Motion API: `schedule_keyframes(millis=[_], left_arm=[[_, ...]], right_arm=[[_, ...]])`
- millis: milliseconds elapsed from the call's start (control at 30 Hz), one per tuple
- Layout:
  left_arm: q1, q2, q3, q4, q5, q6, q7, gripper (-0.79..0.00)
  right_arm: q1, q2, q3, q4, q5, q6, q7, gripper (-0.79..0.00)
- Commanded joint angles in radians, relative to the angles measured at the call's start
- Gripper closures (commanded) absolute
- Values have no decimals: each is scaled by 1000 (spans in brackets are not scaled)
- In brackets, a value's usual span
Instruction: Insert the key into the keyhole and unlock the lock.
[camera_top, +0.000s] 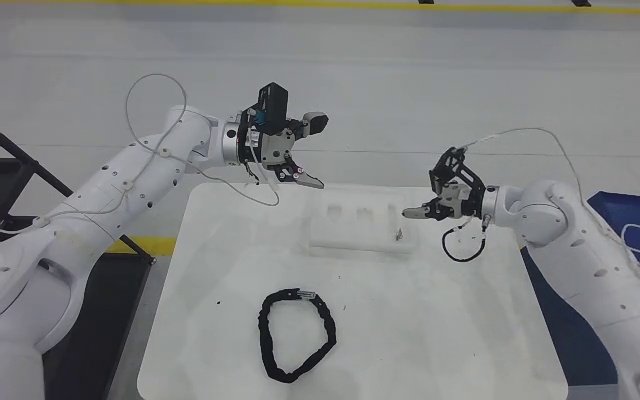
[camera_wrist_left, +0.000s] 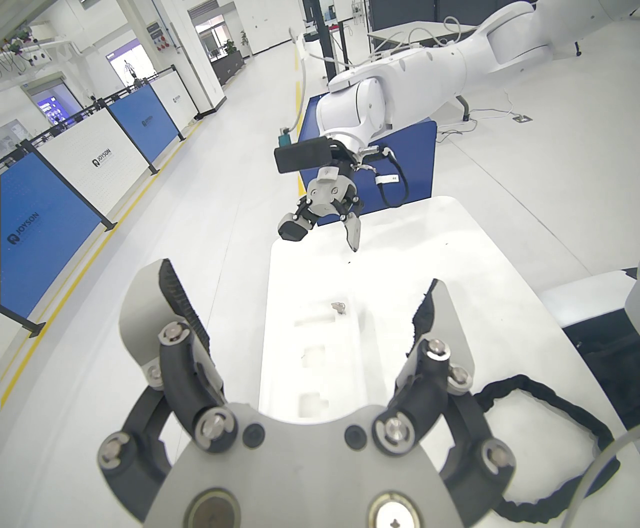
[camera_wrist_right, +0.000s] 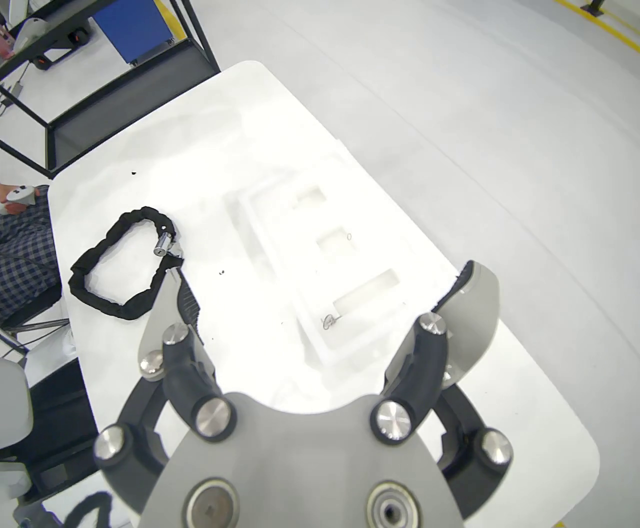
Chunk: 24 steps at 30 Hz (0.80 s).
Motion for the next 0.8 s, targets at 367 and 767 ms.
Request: schedule_keyframes(millis=[367,767], left_arm=[[0,0,0,0,0,0,0,-785],[0,0,0,0,0,0,0,-785]], right_arm=[[50,-70,-110,145,92,110,52,-785],[100,-136,-169,304,249,209,162,-785]])
